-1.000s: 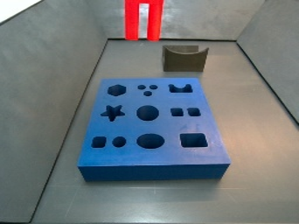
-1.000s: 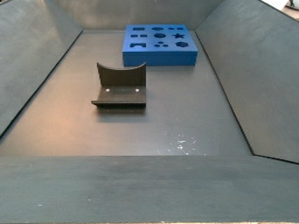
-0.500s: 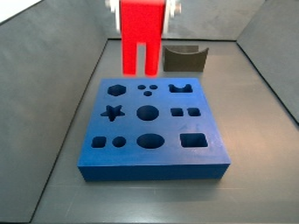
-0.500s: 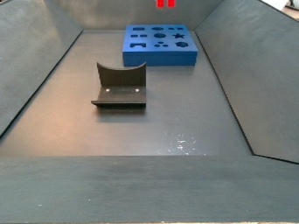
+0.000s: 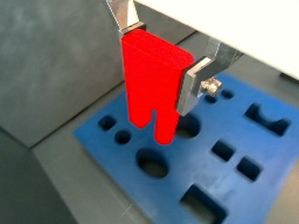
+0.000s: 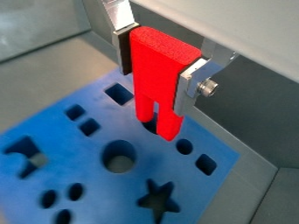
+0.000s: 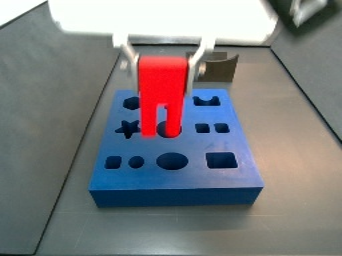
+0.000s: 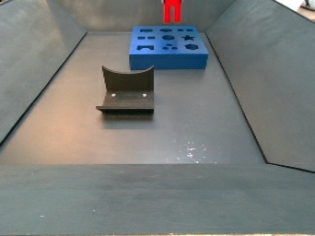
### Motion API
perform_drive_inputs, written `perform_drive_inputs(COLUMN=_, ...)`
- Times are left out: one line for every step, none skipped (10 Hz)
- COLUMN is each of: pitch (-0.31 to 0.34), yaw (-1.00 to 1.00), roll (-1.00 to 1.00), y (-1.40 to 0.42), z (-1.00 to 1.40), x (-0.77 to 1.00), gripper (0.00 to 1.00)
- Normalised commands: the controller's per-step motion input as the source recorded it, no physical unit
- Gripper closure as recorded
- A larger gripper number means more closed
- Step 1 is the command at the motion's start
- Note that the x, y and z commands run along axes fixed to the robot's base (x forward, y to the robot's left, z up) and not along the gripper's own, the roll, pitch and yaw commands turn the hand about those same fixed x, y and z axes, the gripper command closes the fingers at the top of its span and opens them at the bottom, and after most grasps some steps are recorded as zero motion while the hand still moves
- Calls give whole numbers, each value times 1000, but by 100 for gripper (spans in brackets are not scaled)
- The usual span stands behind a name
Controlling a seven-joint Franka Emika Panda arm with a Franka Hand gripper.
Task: Pick up the square-circle object. Move up. Move to above the board. Insert the square-circle object.
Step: Insert the square-circle object.
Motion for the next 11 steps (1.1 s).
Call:
perform_drive_inputs(pitch=0, yaw=0, roll=0, y=0, z=-29, x=-77, gripper=100)
perform_drive_inputs(pitch=-170, yaw=346, roll=23, y=0, z=180, x=-523, gripper=100)
perform_drive_inputs(pitch=-241, yaw=326, roll=171, y=-131, z=337, x=-666, gripper=100)
perform_drive_inputs(pitch=-89, yaw=31, roll=271, y=-417, z=146, x=-243, gripper=100)
perform_drive_inputs(pitch=0, yaw=0, roll=11, y=-74, z=0, x=0, gripper=100)
perform_drive_inputs(pitch=-107, yaw=0, roll=97, y=-180, z=-311, x=0, gripper=100)
perform_drive_inputs(pitch=-67, yaw=140, roll=217, y=-151, z=-540, x=-89, gripper=100)
perform_drive_inputs(pitch=-39, yaw=146, roll=174, y=-169, z=-369, x=0, gripper=100)
perform_drive_inputs(pitch=-86, yaw=120, roll=156, y=-217, z=-226, x=-37, gripper=100)
perform_drive_inputs(pitch=-91, yaw=146, roll=193, y=-274, z=-129, x=-103, gripper=100)
perform_drive_inputs(pitch=-86, yaw=129, roll=171, y=-266, z=-80, x=-91, gripper=100)
